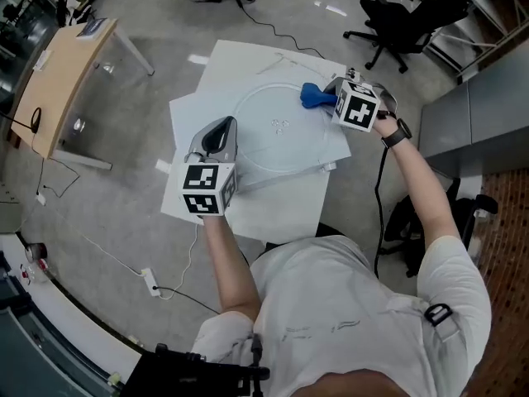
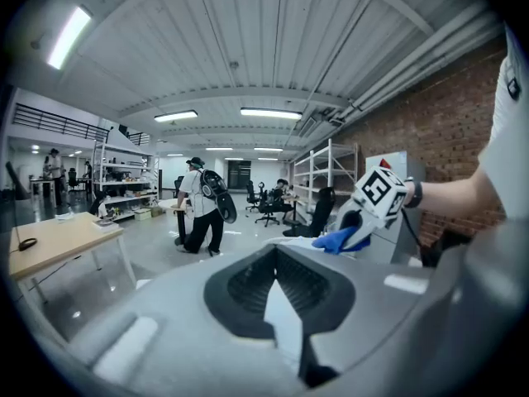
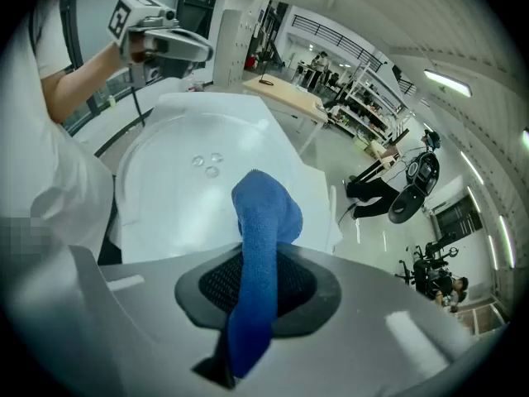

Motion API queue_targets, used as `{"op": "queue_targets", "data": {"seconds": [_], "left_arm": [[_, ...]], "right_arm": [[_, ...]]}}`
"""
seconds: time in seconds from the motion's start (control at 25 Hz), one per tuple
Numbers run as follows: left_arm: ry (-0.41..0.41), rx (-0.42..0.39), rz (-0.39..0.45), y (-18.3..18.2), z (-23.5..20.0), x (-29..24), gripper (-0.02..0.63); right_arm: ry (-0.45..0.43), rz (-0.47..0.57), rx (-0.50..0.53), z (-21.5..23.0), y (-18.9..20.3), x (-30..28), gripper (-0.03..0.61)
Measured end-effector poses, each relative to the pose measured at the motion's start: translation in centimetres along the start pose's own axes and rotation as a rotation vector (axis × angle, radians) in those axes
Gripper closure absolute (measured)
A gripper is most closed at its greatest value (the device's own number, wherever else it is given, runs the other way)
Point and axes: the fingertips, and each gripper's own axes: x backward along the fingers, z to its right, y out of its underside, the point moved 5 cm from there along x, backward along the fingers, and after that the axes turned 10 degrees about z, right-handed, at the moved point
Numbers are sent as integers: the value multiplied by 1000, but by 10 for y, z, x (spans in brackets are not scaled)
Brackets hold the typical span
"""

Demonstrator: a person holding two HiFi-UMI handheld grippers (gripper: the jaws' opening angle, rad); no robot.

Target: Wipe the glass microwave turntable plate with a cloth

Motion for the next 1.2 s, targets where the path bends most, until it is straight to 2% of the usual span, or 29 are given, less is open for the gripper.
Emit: {"op": "queue_targets", "data": {"seconds": [0.16,0.28,0.44,0.64,0.76,0.96,1.08,1.2], "left_arm": [[38,-12,6,-5,10,-8,615],[37,-14,6,-7,7,-8,615],[2,-4,8,-6,0,-3,615],[-42,6,0,2,-5,7,615],[-60,37,-5,0,-7,16,615],[-121,60,8,-3,-19,35,615],[-128,76,25,-2,-24,42,615],[-128,97,27,1,-29,47,615]], "right_arm": [[-65,6,-29,-51,22,31,512],[-142,41,-41,-90,20,50,512],[-256,86,32,-133,-7,54,512],[-361,191,146,-161,-66,35,511],[-371,255,190,-159,-109,17,511],[-330,310,173,-127,-159,-31,511],[-262,297,120,-91,-168,-57,511],[-189,291,14,-51,-165,-76,511]]}}
